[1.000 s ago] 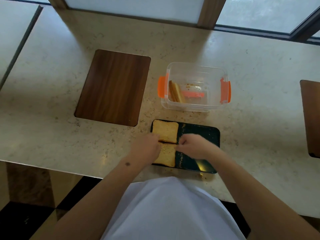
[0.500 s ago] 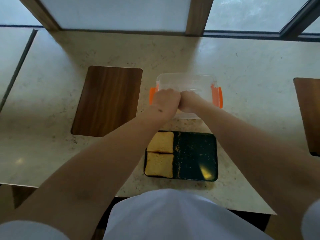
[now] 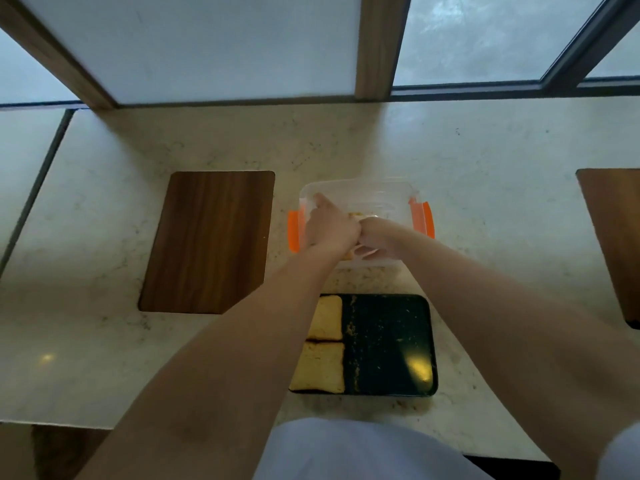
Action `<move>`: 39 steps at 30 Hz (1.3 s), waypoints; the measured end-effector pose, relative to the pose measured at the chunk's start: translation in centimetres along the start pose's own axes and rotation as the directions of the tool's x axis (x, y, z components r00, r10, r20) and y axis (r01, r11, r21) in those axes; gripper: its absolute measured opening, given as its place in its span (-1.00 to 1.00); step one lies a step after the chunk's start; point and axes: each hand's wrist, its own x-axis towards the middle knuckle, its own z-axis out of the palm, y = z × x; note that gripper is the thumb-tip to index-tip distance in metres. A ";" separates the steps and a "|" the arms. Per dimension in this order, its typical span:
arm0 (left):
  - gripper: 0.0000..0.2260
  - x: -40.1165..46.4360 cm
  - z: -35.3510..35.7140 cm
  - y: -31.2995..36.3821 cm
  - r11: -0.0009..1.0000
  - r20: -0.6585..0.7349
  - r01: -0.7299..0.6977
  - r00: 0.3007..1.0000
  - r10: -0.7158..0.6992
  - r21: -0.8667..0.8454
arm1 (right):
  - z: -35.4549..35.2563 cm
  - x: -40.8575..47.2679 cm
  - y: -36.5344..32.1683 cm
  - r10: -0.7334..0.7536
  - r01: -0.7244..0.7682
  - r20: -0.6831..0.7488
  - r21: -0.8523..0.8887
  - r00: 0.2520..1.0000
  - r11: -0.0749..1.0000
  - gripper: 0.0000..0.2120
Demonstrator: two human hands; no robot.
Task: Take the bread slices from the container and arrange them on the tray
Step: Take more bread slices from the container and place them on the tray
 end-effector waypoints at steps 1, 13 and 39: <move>-0.22 -0.2 0.2 0.2 1.000 -0.011 -0.007 1.000 0.007 -0.017 | -0.1 0.0 0.1 -0.006 0.006 0.008 0.008 1.000 1.000 -0.70; -0.50 0.6 2.5 0.2 0.972 0.056 0.204 0.978 -0.199 -0.118 | 0.2 0.8 0.8 0.076 -0.067 -0.079 0.113 0.994 0.991 -0.82; -0.63 0.7 -0.3 1.0 0.904 0.078 0.048 0.997 -0.016 -0.425 | -1.4 -3.3 0.3 -0.202 0.296 -0.376 0.211 0.904 0.932 -0.66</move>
